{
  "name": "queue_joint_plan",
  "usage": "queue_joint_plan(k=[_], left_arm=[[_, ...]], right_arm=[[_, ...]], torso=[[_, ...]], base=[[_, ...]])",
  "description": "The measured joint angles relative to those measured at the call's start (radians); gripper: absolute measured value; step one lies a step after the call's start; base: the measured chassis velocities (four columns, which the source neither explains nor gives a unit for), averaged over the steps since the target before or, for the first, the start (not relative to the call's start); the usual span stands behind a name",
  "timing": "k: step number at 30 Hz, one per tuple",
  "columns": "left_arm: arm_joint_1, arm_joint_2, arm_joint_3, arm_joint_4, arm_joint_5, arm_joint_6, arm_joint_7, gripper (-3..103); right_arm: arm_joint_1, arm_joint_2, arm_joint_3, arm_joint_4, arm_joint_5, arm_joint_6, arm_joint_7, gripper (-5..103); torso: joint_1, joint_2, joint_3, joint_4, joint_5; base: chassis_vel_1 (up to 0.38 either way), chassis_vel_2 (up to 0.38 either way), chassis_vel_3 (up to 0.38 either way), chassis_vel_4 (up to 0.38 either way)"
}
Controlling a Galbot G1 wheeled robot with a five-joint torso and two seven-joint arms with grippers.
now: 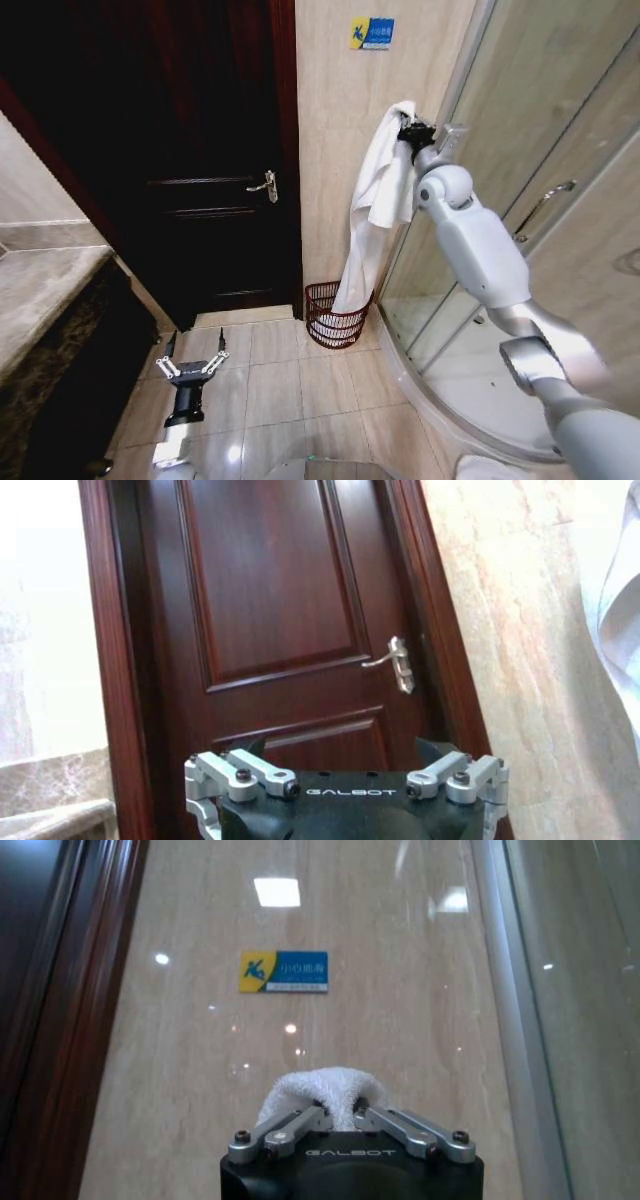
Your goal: Discard the used towel into the hamper.
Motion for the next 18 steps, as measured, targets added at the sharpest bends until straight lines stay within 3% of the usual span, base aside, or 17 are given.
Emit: queue_joint_plan(k=[18], left_arm=[[0.025,0.0,0.008,0.006,0.003,-0.026,-0.008,100]], right_arm=[[-0.23,-0.019,0.042,0.196,-0.023,-0.023,0.008,5]], torso=[[-0.039,-0.087,-0.048,0.0,0.0]], base=[[0.0,0.0,0.0,0.0]])
